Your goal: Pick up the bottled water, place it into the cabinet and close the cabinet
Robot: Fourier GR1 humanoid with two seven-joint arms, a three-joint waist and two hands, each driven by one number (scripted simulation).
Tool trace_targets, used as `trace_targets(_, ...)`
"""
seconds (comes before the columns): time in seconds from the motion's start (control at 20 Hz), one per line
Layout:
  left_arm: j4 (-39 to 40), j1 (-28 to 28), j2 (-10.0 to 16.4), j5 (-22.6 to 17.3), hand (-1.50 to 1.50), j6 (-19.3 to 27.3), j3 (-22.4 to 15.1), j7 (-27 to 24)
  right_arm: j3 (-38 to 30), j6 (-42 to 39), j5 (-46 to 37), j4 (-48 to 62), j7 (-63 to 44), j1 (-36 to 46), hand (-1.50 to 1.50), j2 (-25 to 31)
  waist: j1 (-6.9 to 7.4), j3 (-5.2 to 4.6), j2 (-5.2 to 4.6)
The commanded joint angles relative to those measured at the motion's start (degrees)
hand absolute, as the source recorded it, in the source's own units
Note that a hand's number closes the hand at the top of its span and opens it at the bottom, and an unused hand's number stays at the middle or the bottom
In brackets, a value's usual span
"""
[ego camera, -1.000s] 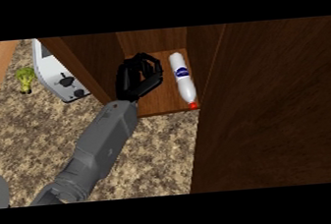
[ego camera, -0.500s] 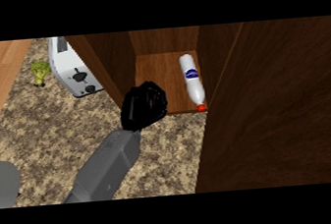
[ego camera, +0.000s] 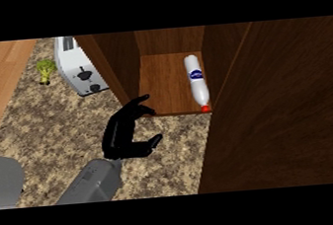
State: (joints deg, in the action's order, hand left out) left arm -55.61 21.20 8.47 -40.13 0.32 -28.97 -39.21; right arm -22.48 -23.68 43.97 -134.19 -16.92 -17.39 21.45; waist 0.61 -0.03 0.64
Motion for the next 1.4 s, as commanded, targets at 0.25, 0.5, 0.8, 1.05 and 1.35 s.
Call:
trace_targets(0.25,-17.17,-14.99,11.47,-0.86,-1.5,-3.73,-0.97,2.34,7.65,2.33,-4.09,-15.0,-5.22,-1.3,1.5,1.48,0.58,-0.06,0.24)
trace_targets(0.5,-24.49,-22.54,18.14,-1.19,-1.5,-3.56,1.72,0.99,15.22,5.83,-4.35,-15.85,-7.47,1.27,1.5,1.91,0.98,-0.13,0.29)
trace_targets(0.8,-28.4,-27.41,24.84,-0.41,-1.5,-2.24,6.41,-0.32,27.48,10.71,-8.91,-16.27,-9.7,4.91,1.5,0.78,0.44,-0.18,0.27)
trace_targets(1.05,-32.98,-29.98,29.78,-1.6,-1.5,-4.8,9.47,-0.91,36.37,14.35,-13.93,-13.56,-9.5,12.39,1.5,-0.32,0.5,-0.27,0.48)
trace_targets(1.35,-37.65,-35.68,33.81,-3.23,-1.5,-7.71,10.84,-0.93,47.7,21.21,-17.43,-7.94,-11.77,23.78,1.5,-2.49,1.15,-0.35,0.56)
